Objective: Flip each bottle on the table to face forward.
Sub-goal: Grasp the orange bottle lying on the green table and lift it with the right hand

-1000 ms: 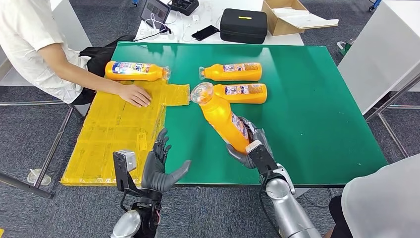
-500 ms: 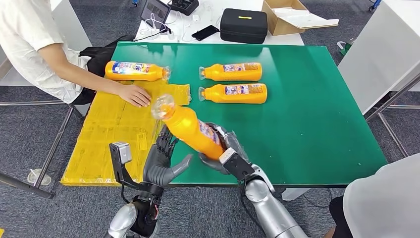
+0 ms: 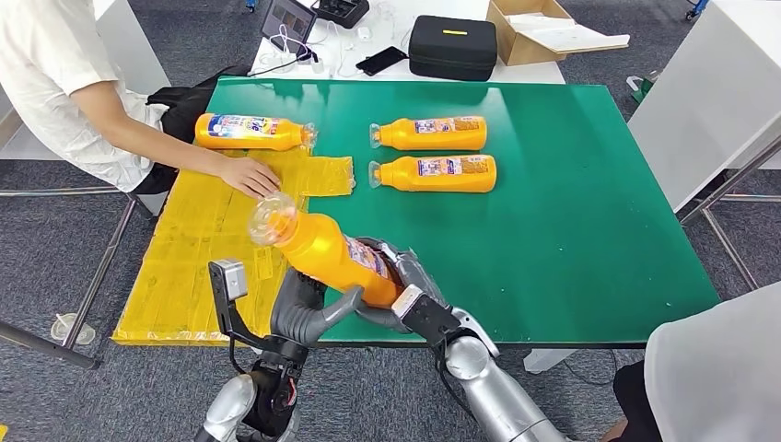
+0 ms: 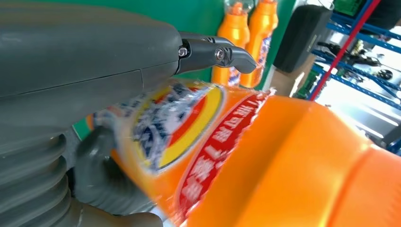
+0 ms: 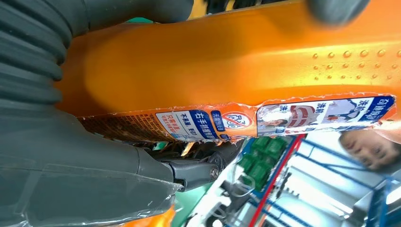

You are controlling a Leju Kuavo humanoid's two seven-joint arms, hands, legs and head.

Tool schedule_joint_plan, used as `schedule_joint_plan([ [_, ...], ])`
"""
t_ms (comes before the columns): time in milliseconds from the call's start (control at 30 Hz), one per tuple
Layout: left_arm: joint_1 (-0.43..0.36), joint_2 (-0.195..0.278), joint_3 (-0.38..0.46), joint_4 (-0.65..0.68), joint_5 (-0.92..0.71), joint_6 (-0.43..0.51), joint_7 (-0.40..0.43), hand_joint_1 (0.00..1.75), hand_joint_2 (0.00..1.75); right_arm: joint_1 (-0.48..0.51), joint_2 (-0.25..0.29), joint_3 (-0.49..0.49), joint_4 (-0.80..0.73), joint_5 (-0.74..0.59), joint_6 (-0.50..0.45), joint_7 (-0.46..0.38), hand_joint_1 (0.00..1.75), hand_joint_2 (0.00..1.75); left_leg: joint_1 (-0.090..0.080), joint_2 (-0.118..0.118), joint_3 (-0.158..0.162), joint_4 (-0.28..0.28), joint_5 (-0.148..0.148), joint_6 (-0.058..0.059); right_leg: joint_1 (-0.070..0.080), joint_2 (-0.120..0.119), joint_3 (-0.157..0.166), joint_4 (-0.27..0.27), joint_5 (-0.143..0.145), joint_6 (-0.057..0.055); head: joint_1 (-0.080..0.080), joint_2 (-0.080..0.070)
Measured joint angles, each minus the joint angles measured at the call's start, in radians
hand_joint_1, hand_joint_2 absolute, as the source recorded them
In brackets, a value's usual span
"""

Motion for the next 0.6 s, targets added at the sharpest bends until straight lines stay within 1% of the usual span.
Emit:
schedule_joint_plan([
  [167, -0.011, -0.002, 0.0, 0.006, 0.015, -0.006, -0.011, 0.0, 1.75, 0.0, -0.003, 0.032, -0.031, 0.015, 0.005, 0.014, 1.75, 1.75, 0.0, 0.0, 0.0, 0.0, 0.0, 0.0, 0.0, 0.0, 0.0, 0.0, 0.0, 0.0, 0.0, 0.0],
  [333, -0.022, -0.005, 0.004, 0.006, 0.016, 0.013, -0.029, 0.0, 1.75, 0.001, -0.012, 0.065, -0.05, 0.042, -0.002, 0.047, 1.75, 1.75, 0.0, 0.0, 0.0, 0.0, 0.0, 0.0, 0.0, 0.0, 0.0, 0.0, 0.0, 0.0, 0.0, 0.0],
  [367, -0.024, -0.006, 0.004, 0.006, 0.016, 0.016, -0.03, 0.05, 1.75, 0.001, -0.013, 0.07, -0.051, 0.044, -0.002, 0.052, 1.75, 1.75, 0.0, 0.0, 0.0, 0.0, 0.0, 0.0, 0.0, 0.0, 0.0, 0.0, 0.0, 0.0, 0.0, 0.0],
  [433, -0.026, -0.01, 0.005, 0.006, 0.016, 0.018, -0.033, 0.92, 1.75, 0.0, -0.017, 0.082, -0.051, 0.046, -0.001, 0.061, 1.75, 1.75, 0.0, 0.0, 0.0, 0.0, 0.0, 0.0, 0.0, 0.0, 0.0, 0.0, 0.0, 0.0, 0.0, 0.0],
  [467, -0.027, -0.011, 0.005, 0.006, 0.016, 0.018, -0.035, 1.36, 1.75, -0.001, -0.019, 0.087, -0.051, 0.046, 0.001, 0.065, 1.68, 1.75, 0.0, 0.0, 0.0, 0.0, 0.0, 0.0, 0.0, 0.0, 0.0, 0.0, 0.0, 0.0, 0.0, 0.0],
  [500, -0.027, -0.012, 0.005, 0.006, 0.016, 0.018, -0.038, 1.75, 1.75, -0.002, -0.021, 0.091, -0.051, 0.045, 0.003, 0.069, 1.61, 1.75, 0.0, 0.0, 0.0, 0.0, 0.0, 0.0, 0.0, 0.0, 0.0, 0.0, 0.0, 0.0, 0.0, 0.0],
  [533, -0.028, -0.013, 0.005, 0.006, 0.015, 0.017, -0.041, 1.75, 1.75, -0.004, -0.023, 0.095, -0.051, 0.043, 0.006, 0.073, 1.27, 1.75, 0.0, 0.0, 0.0, 0.0, 0.0, 0.0, 0.0, 0.0, 0.0, 0.0, 0.0, 0.0, 0.0, 0.0],
  [600, -0.028, -0.016, 0.005, 0.006, 0.009, 0.017, -0.051, 1.75, 1.75, -0.009, -0.027, 0.099, -0.051, 0.034, 0.016, 0.081, 0.5, 1.75, 0.0, 0.0, 0.0, 0.0, 0.0, 0.0, 0.0, 0.0, 0.0, 0.0, 0.0, 0.0, 0.0, 0.0],
])
